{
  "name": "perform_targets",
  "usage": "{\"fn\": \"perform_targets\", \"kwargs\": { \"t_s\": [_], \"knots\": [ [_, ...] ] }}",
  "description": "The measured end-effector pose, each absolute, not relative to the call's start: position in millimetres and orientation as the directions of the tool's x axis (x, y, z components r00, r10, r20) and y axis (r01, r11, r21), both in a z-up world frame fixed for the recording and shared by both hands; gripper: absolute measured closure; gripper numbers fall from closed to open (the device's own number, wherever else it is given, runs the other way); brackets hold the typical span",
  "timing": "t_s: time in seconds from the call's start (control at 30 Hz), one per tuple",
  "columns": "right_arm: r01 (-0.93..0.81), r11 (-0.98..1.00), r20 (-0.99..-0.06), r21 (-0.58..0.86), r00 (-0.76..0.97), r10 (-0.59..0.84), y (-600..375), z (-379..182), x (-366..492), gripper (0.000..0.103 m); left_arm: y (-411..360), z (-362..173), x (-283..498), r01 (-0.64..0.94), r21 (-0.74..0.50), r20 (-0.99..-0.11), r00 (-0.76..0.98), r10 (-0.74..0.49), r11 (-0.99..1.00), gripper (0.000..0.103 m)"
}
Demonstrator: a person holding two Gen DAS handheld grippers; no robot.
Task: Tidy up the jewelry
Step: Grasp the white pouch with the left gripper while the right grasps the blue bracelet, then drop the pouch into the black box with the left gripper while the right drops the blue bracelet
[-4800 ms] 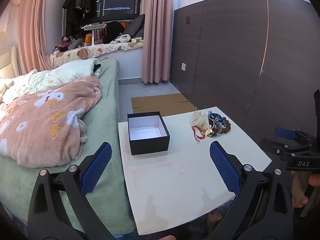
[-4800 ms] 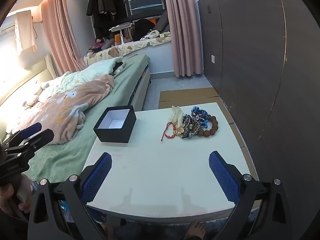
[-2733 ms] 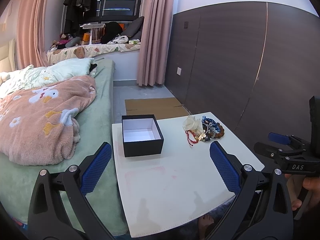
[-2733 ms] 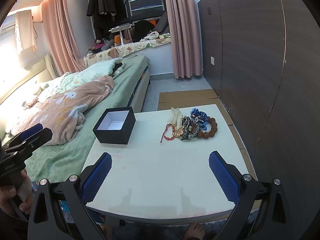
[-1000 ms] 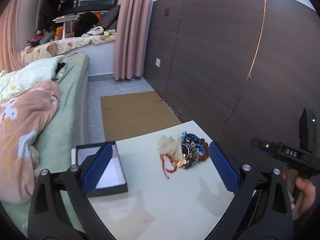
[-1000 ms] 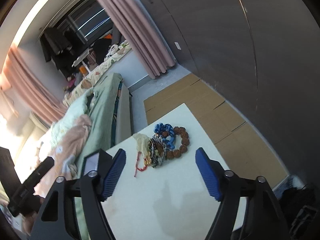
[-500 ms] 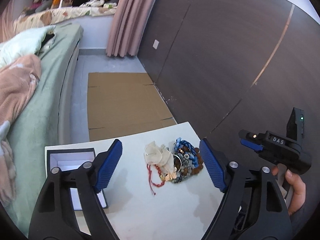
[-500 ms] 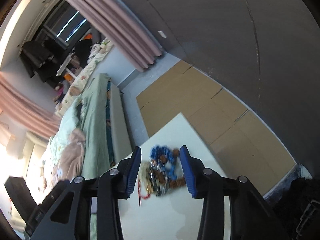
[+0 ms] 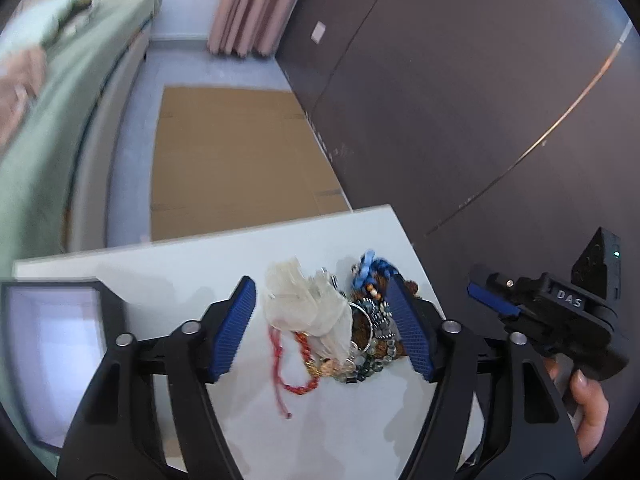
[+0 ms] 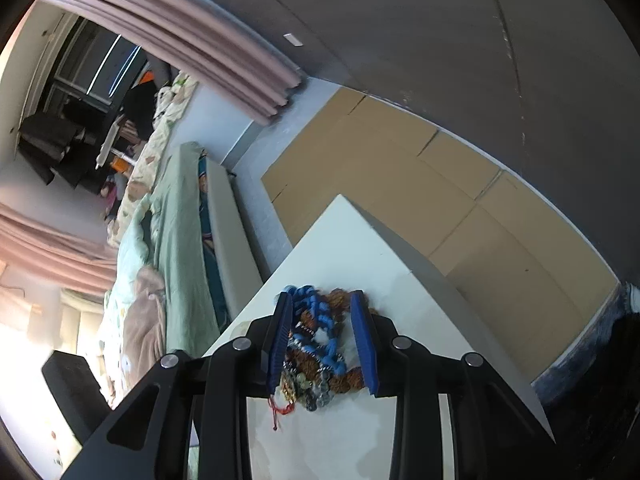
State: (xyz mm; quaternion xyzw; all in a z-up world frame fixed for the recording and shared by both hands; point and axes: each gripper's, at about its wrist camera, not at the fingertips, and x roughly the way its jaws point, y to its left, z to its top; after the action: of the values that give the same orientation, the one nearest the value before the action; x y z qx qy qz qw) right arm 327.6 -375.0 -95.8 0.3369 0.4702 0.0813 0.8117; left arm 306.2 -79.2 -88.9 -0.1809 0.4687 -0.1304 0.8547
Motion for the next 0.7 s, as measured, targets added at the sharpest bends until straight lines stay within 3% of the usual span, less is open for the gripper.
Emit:
{"fn": "perform_targets", "kwargs": {
  "t_s": [0.2, 0.3, 0.37, 0.7],
  "knots": [
    [0.204, 0.753, -0.725, 0.625, 0.511, 0.463, -369.9, -108.7, 331.3, 0.071, -88.1, -117.2, 312.7, 0.034, -0.434, -0.776, 0.494, -0.392, 0.901, 0.045],
    [0.189, 0.740, -0.715, 0.646, 0.490, 0.499, -365.9, -114.1, 331.7, 0.071, -89.1, -126.3, 312.1, 0.028, -0.458, -0.779, 0.468, -0.417, 0.888, 0.070],
    [0.181, 0.737, -0.713, 0.651, 0.481, 0.511, -359.6, -116.1, 332.9, 0.071, -89.0, -131.2, 310.9, 0.021, -0.469, -0.780, 0.459, -0.425, 0.883, 0.100],
    [0.185, 0.784, -0.769, 0.592, 0.421, 0.481, -341.3, -138.4, 346.1, 0.073, -60.6, -97.6, 291.5, 0.023, -0.481, -0.732, 0.539, -0.416, 0.876, 0.100]
  ]
}}
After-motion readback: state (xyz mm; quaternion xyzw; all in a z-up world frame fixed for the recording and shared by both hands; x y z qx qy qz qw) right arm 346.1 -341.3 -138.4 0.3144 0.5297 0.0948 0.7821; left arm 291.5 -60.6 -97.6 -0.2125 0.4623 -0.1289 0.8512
